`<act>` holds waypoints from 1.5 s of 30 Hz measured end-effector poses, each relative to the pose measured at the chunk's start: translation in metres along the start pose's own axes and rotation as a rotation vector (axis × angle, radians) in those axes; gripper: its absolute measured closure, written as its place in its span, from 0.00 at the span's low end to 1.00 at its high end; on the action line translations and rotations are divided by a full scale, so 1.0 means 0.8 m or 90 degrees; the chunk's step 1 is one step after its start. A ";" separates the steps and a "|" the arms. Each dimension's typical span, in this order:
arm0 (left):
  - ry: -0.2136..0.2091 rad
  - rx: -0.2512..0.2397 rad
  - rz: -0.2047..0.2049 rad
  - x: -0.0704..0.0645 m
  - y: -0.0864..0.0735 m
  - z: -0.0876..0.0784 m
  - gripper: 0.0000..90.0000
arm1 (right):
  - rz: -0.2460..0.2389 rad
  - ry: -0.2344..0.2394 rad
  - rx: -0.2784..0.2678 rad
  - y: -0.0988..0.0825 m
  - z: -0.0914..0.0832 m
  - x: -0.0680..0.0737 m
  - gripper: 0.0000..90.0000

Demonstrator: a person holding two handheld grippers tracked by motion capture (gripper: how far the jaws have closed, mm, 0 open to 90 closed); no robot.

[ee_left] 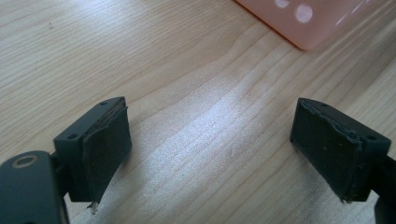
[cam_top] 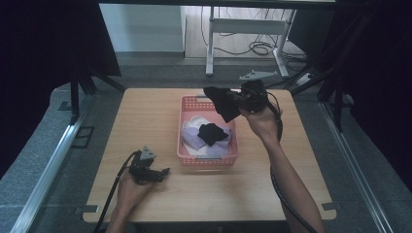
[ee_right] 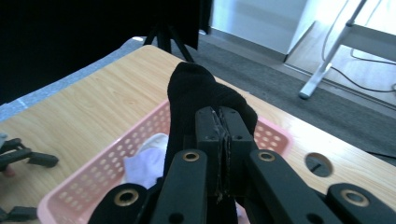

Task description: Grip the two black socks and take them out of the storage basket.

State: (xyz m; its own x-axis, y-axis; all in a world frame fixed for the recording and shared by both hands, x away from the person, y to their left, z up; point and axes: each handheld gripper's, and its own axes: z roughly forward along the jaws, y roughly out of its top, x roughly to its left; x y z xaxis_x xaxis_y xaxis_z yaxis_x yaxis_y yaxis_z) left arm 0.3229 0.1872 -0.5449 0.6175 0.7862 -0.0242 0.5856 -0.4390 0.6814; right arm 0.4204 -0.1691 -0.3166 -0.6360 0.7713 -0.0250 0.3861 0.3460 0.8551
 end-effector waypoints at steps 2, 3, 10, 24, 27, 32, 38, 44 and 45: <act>0.000 0.000 0.000 0.000 0.000 0.000 0.13 | 0.006 -0.016 -0.003 -0.003 -0.009 -0.010 0.98; 0.000 0.000 0.000 0.000 0.000 0.000 0.13 | 0.007 -0.019 -0.003 -0.004 -0.012 -0.013 0.98; 0.001 -0.001 0.000 0.000 0.000 0.000 0.13 | 0.019 -0.047 -0.002 -0.014 -0.027 -0.034 0.98; 0.001 -0.002 -0.001 0.000 0.000 0.000 0.13 | 0.056 -0.106 0.013 -0.051 -0.052 -0.082 0.98; 0.001 -0.002 -0.001 0.000 0.000 0.000 0.13 | 0.069 -0.116 0.014 -0.060 -0.057 -0.091 0.98; 0.000 -0.001 0.001 0.000 0.000 0.000 0.13 | 0.085 -0.137 0.020 -0.076 -0.065 -0.106 0.98; 0.000 -0.001 0.001 0.000 0.000 0.000 0.13 | 0.099 -0.156 0.034 -0.099 -0.065 -0.121 0.98; 0.000 -0.001 -0.001 0.000 0.000 0.000 0.13 | 0.116 -0.160 0.059 -0.131 -0.051 -0.131 0.98; 0.000 -0.001 -0.001 0.000 0.000 0.000 0.13 | 0.119 -0.159 0.072 -0.142 -0.044 -0.133 0.98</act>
State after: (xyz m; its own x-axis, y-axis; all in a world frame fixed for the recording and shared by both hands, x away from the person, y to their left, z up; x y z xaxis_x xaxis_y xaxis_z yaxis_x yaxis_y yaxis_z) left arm 0.3226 0.1870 -0.5451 0.6168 0.7867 -0.0247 0.5856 -0.4377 0.6823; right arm 0.4206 -0.3091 -0.3927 -0.3682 0.9297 -0.0112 0.5618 0.2321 0.7941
